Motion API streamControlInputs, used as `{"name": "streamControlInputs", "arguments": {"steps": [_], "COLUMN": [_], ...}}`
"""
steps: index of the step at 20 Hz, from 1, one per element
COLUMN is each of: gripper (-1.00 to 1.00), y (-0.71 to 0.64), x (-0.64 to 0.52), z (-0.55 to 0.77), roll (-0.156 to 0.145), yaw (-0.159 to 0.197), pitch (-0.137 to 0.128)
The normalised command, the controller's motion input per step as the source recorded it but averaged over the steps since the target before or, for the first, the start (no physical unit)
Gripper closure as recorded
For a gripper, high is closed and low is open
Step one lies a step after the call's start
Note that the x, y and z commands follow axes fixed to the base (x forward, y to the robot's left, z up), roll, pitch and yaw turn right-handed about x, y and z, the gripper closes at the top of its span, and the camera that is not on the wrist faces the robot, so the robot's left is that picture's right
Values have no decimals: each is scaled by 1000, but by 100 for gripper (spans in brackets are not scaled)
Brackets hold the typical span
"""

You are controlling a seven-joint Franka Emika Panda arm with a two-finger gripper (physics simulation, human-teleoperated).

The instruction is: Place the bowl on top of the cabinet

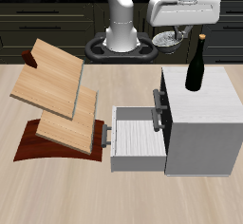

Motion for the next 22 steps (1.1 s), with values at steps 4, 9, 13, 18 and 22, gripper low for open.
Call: {"name": "streamControlInputs", "arguments": {"steps": [4,9,13,18,22], "gripper": [100,100,100,100,100], "y": [564,325,70,154,26], "x": [-161,1,97,162,177], "z": [-91,-60,3,-22,-121], "roll": [55,33,4,9,-10], "yaw": [-45,30,14,12,1], "pitch": [6,-19,-12,-15,7]}}
